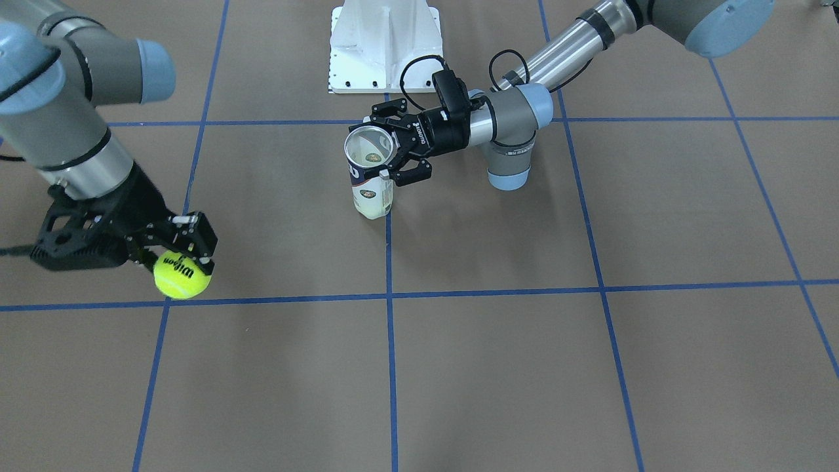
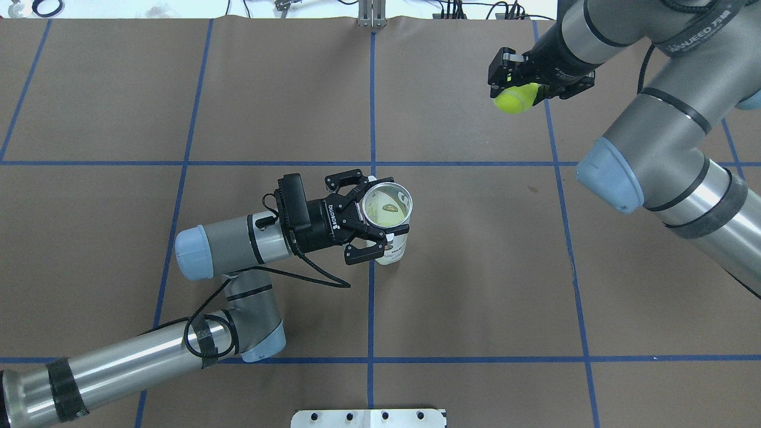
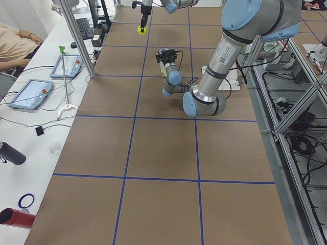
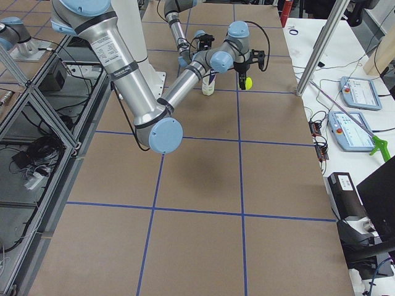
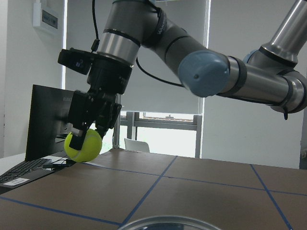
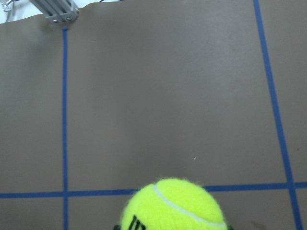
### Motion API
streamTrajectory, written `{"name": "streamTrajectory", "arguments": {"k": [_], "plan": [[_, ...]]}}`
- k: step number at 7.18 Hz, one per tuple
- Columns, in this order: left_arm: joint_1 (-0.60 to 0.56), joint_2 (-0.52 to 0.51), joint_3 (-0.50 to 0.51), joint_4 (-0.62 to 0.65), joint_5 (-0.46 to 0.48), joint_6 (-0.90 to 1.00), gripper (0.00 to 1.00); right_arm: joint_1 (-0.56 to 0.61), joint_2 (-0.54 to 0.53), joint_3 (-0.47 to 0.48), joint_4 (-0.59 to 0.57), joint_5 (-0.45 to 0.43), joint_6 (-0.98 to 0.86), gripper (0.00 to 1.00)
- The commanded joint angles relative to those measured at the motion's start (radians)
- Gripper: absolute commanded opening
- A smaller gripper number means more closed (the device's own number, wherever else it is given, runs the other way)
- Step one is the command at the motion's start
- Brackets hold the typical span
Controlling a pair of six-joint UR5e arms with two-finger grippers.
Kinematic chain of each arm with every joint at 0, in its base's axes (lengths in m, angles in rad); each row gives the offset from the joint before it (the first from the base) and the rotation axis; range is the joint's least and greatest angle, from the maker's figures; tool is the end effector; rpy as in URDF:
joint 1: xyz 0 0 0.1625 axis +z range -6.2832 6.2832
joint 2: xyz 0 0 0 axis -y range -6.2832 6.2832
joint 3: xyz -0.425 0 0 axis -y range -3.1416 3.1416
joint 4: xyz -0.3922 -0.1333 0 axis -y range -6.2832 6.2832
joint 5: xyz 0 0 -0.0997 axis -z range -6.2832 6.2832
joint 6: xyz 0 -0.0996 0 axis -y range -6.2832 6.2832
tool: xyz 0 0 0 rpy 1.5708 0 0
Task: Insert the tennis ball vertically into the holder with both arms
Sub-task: 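Carry the second ball with the right gripper above the can's opening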
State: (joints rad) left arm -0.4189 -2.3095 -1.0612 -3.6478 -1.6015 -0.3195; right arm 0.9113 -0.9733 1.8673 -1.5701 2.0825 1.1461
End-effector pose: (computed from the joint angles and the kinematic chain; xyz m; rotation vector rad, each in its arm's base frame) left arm 0.5637 -0.3936 0.2469 1.7314 1.5889 0.4547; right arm -0.3099 -0.5377 0.1847 0.1673 -0.9817 0.2170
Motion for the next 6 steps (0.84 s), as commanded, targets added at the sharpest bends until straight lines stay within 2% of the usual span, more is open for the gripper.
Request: {"name": "streamTrajectory", "arguments": {"k": [1,2,3,5,6], "plan": [[0.000,0.001,0.000,0.000,0.000,0.000,0.85,-0.095,0.128,0.047,-0.108,-0.039,0.197,0.00],[0.000,0.001,0.000,0.000,0.000,0.000,0.85,-0.173,0.149,0.049,-0.123,-0.130,0.299,0.00],[0.000,-0.001,0.000,0.000,0.000,0.000,0.85,-0.228,0.180,0.055,-0.171,-0.186,0.346,0.00],[0.000,-0.001,0.000,0.000,0.000,0.000,0.85,-0.325,0.219,0.094,-0.287,-0.266,0.391,0.00],[-0.001,-0.001,0.000,0.000,0.000,0.000,0.85,-0.347,0.222,0.104,-0.315,-0.272,0.393,0.00]]}}
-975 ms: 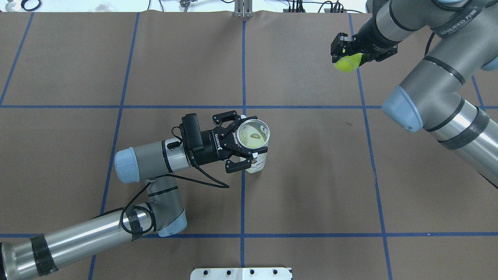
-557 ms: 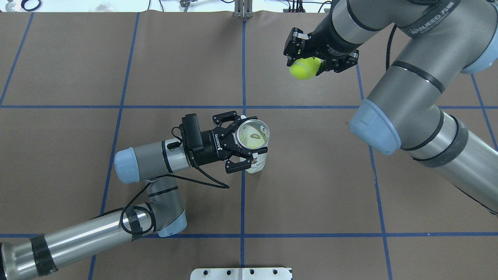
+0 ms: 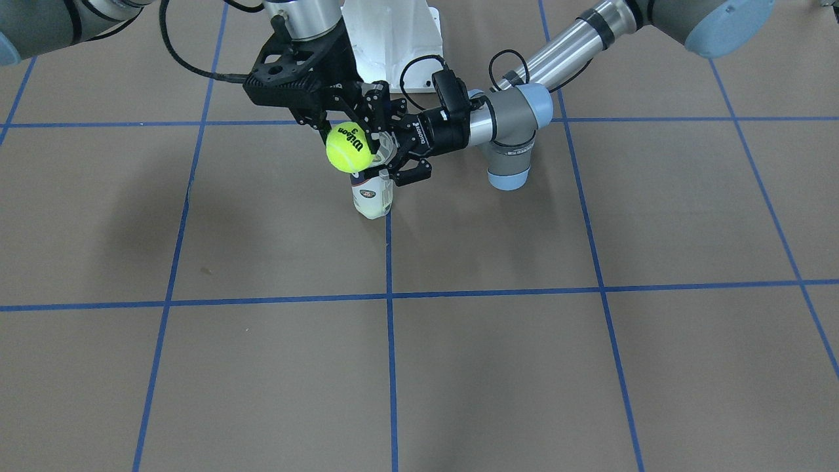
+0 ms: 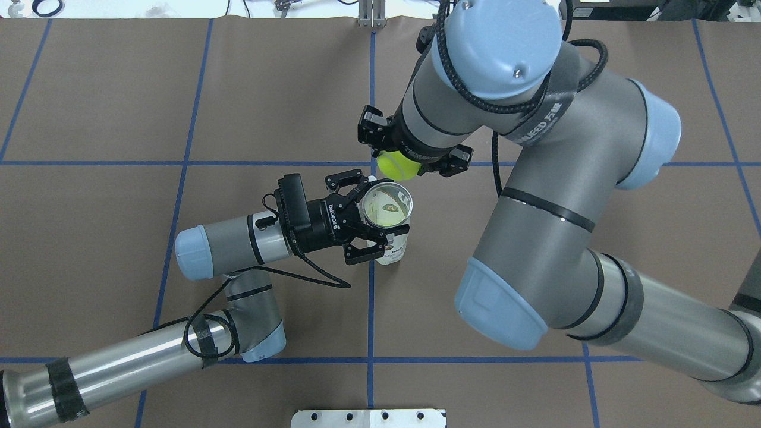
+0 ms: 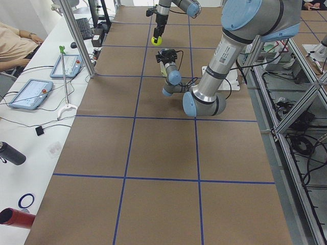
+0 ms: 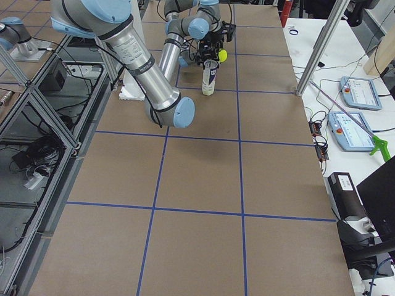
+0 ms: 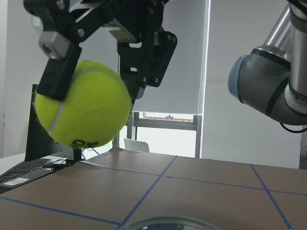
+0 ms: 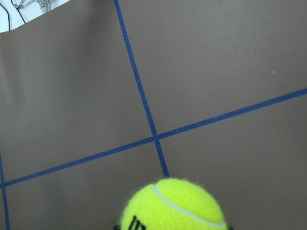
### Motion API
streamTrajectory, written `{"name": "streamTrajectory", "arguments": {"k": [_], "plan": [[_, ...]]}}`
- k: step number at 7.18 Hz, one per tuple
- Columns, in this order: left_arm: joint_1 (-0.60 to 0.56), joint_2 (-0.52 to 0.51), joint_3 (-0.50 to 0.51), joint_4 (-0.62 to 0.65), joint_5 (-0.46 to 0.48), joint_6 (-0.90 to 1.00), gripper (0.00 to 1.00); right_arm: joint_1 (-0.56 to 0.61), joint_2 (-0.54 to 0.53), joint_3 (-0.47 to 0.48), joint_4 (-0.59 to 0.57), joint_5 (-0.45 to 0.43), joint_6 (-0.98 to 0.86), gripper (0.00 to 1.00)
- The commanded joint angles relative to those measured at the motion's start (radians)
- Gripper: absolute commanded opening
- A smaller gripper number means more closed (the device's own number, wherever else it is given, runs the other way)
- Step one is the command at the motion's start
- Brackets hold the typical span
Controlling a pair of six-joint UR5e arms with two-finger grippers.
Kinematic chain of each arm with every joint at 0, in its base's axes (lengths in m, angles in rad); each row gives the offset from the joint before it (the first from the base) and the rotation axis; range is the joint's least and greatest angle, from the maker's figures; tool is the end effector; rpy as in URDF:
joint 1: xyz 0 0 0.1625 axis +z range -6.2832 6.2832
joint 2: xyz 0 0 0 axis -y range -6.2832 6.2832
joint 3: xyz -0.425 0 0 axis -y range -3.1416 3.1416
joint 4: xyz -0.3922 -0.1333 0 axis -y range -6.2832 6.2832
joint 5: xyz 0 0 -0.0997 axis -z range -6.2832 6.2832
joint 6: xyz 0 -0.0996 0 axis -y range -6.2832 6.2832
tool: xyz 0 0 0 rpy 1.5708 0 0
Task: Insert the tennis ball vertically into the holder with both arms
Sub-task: 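Carry the second ball with the right gripper above the can's opening, then lower the ball into the can and open the right gripper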
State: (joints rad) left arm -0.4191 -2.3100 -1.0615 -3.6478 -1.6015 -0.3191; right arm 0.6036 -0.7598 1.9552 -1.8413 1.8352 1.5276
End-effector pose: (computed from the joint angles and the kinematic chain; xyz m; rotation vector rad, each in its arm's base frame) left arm 0.5636 -0.3937 0.2465 1.7325 1.5889 0.4545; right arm -0.4238 -0.4225 0.0686 0.0600 -0.9558 0.3951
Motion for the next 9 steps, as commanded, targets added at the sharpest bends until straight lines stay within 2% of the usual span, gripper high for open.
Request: {"name": "streamTrajectory", "arguments": {"k": [1,2,3,4,5,9], "plan": [[0.000,0.000,0.000,0.000,0.000,0.000,0.85,-0.056,0.008,0.014,-0.044,-0.042,0.011,0.00],[0.000,0.000,0.000,0.000,0.000,0.000,0.85,-0.068,0.008,0.014,-0.044,-0.054,0.017,0.00],[0.000,0.000,0.000,0.000,0.000,0.000,0.85,-0.074,0.014,0.014,-0.044,-0.057,0.028,0.23],[0.000,0.000,0.000,0.000,0.000,0.000,0.85,-0.085,0.017,0.014,-0.044,-0.069,0.028,0.64],[-0.001,0.000,0.000,0.000,0.000,0.000,0.85,-0.096,0.019,0.016,-0.042,-0.101,0.026,0.99],[0.000,0.000,-0.002,0.000,0.000,0.000,0.85,-0.094,0.010,0.044,-0.044,-0.100,0.016,1.00]]}}
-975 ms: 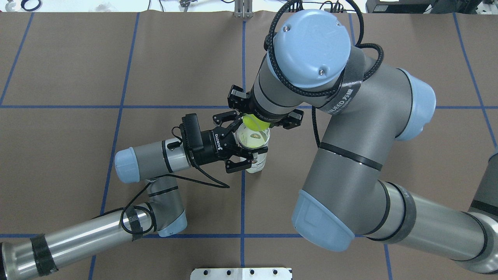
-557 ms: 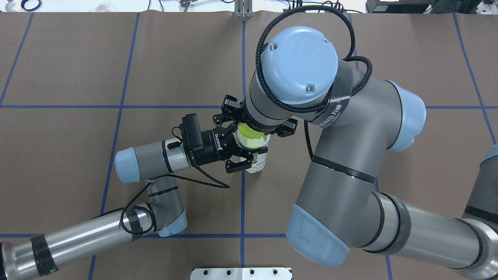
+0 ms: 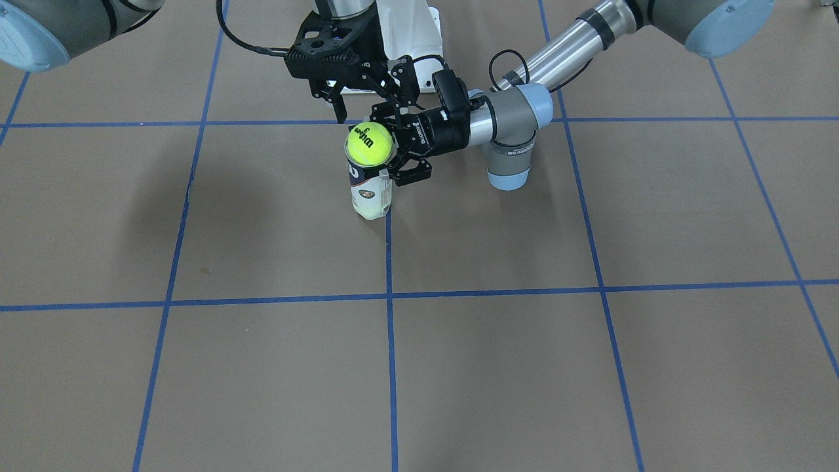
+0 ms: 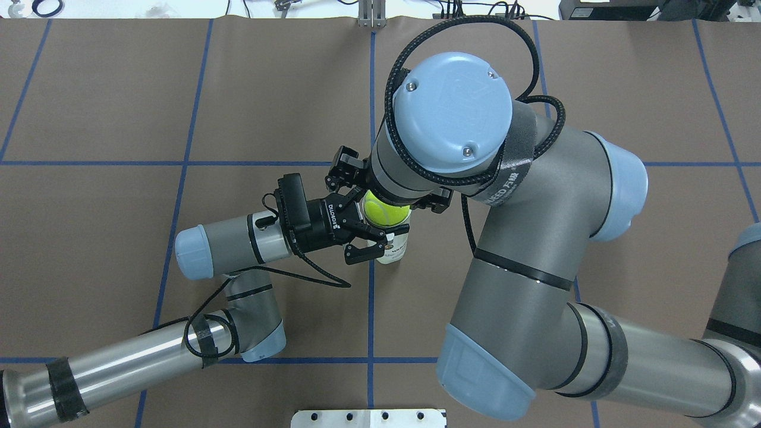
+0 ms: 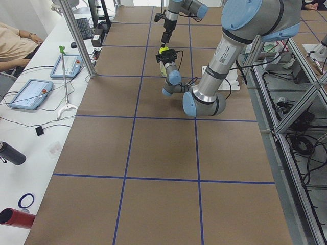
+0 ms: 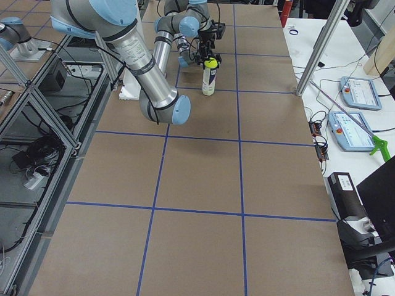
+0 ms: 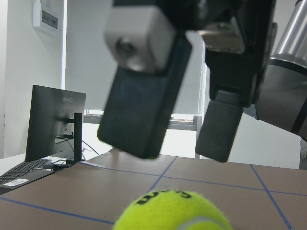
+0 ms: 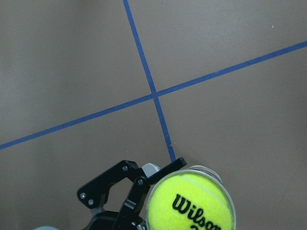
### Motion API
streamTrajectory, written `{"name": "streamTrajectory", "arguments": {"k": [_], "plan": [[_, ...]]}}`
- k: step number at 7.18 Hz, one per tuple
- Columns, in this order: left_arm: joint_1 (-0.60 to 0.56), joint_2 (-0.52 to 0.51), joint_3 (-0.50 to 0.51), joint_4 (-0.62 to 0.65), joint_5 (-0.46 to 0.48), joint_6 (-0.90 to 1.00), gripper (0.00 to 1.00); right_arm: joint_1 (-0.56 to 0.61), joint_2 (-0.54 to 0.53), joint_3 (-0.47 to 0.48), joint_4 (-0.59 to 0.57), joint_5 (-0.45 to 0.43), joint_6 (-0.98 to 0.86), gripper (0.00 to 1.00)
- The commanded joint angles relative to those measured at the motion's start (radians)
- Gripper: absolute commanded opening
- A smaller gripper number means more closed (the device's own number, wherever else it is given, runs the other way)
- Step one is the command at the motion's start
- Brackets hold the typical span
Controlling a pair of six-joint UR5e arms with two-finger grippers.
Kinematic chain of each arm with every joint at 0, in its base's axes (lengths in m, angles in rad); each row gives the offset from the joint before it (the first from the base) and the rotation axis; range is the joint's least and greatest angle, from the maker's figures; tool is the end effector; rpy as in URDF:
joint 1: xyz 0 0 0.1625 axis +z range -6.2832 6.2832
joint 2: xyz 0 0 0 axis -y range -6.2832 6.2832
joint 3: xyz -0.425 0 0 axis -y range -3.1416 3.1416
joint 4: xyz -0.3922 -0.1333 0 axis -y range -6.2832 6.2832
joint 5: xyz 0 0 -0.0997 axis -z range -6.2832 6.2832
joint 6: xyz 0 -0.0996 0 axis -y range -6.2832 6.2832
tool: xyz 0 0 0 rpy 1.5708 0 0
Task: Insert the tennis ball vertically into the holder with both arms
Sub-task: 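Lower the ball into the can and open the right gripper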
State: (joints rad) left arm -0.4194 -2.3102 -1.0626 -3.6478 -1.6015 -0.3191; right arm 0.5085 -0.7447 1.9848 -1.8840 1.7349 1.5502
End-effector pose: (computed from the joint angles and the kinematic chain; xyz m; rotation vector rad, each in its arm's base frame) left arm 0.5633 -0.3937 0.2459 1.7337 1.5895 0.4538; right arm -0.4481 -0.3838 0.0588 0.0955 -0.9382 0.3755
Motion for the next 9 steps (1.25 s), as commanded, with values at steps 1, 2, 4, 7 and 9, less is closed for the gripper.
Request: {"name": "streamTrajectory", "arguments": {"k": [1,2,4,7,9], "plan": [[0.001,0.000,0.000,0.000,0.000,-0.002,0.85,0.004,-0.008,0.020,-0.001,0.003,-0.012,1.00],[0.001,-0.002,0.000,0.000,0.000,-0.002,0.86,0.030,-0.011,0.026,-0.003,0.009,-0.036,1.00],[0.001,-0.002,-0.002,0.000,0.000,-0.002,0.90,0.065,-0.027,0.031,-0.003,0.017,-0.073,1.00],[0.001,-0.002,-0.002,0.000,0.000,-0.002,0.91,0.219,-0.080,0.035,-0.003,0.171,-0.236,1.00],[0.002,-0.003,-0.004,0.000,0.000,-0.002,0.91,0.373,-0.149,0.028,-0.001,0.300,-0.457,1.00]]}}
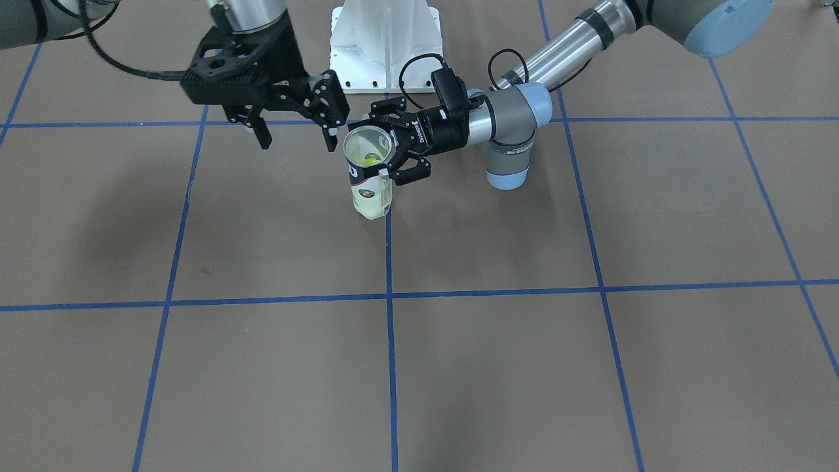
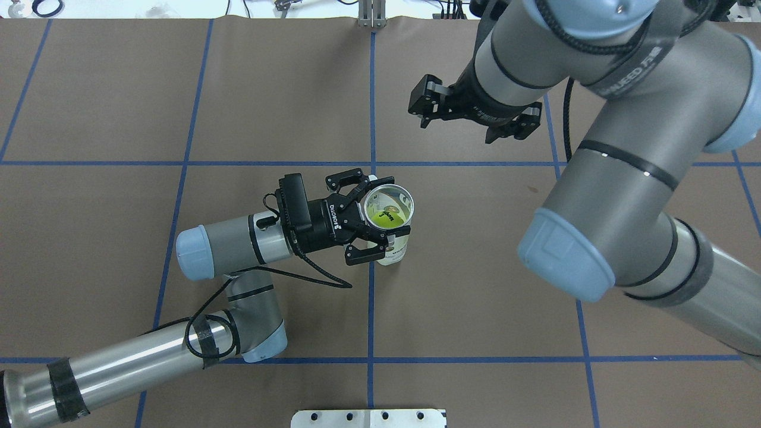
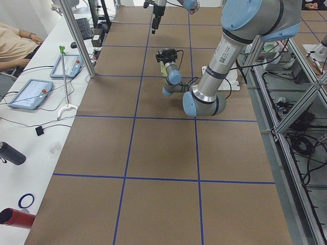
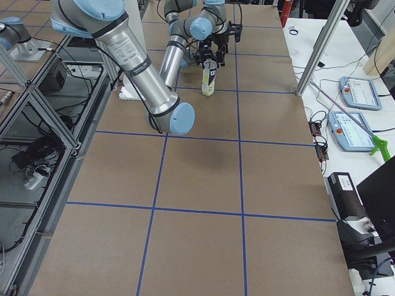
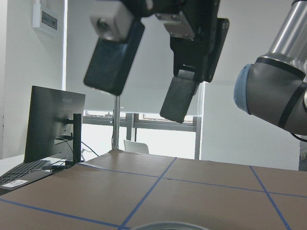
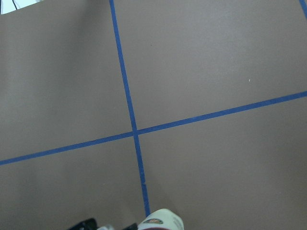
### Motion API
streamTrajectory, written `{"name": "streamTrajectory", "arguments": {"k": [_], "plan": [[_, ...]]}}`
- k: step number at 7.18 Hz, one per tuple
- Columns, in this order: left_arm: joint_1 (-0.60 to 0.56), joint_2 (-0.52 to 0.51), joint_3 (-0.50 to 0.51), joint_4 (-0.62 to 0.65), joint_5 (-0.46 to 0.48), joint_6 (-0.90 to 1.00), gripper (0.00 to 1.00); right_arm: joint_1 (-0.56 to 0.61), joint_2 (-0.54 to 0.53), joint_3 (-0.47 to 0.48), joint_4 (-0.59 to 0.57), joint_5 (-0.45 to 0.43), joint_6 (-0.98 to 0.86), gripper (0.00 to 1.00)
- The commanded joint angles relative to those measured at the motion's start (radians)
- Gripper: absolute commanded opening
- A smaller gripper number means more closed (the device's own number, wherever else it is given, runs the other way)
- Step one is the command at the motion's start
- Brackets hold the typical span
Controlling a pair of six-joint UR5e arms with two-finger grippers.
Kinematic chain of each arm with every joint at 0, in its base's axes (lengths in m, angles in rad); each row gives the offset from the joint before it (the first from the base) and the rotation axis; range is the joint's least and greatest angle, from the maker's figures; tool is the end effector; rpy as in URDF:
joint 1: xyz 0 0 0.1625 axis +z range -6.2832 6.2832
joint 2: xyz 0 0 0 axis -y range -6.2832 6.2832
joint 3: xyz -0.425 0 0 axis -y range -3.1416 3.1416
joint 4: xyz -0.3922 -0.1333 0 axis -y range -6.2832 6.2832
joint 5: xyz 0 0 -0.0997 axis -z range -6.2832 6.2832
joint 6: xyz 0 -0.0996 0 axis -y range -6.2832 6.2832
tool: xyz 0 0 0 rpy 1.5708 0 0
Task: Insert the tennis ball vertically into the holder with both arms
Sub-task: 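Open the left gripper to release the can while the right gripper withdraws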
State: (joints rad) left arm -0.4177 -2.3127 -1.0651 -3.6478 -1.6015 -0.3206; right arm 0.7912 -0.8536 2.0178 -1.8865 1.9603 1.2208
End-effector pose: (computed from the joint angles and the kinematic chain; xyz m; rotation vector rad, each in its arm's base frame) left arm 0.5636 -0.3926 0.2433 1.7349 1.5956 0.4521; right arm -0.3324 -0.4721 0.1087 0.1448 -0.9037 0.2449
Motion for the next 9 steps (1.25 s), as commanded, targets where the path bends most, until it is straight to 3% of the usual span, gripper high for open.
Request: {"name": "streamTrajectory", "arguments": {"k": [1,3,6,9], "plan": [[-0.001,-0.002,-0.004,0.000,0.000,0.000,0.91,0.168,-0.083,-0.010,0.001,0.127,-0.249,1.00],[-0.003,-0.004,-0.042,0.000,0.002,-0.003,0.99,0.262,-0.125,-0.065,0.010,0.175,-0.398,1.00],[-0.010,-0.002,-0.128,0.002,0.002,-0.014,0.99,0.337,-0.154,-0.123,0.012,0.175,-0.531,1.00],[-0.081,0.025,-0.177,0.003,0.002,-0.086,0.99,0.507,-0.255,-0.203,0.012,0.244,-0.825,1.00]]}}
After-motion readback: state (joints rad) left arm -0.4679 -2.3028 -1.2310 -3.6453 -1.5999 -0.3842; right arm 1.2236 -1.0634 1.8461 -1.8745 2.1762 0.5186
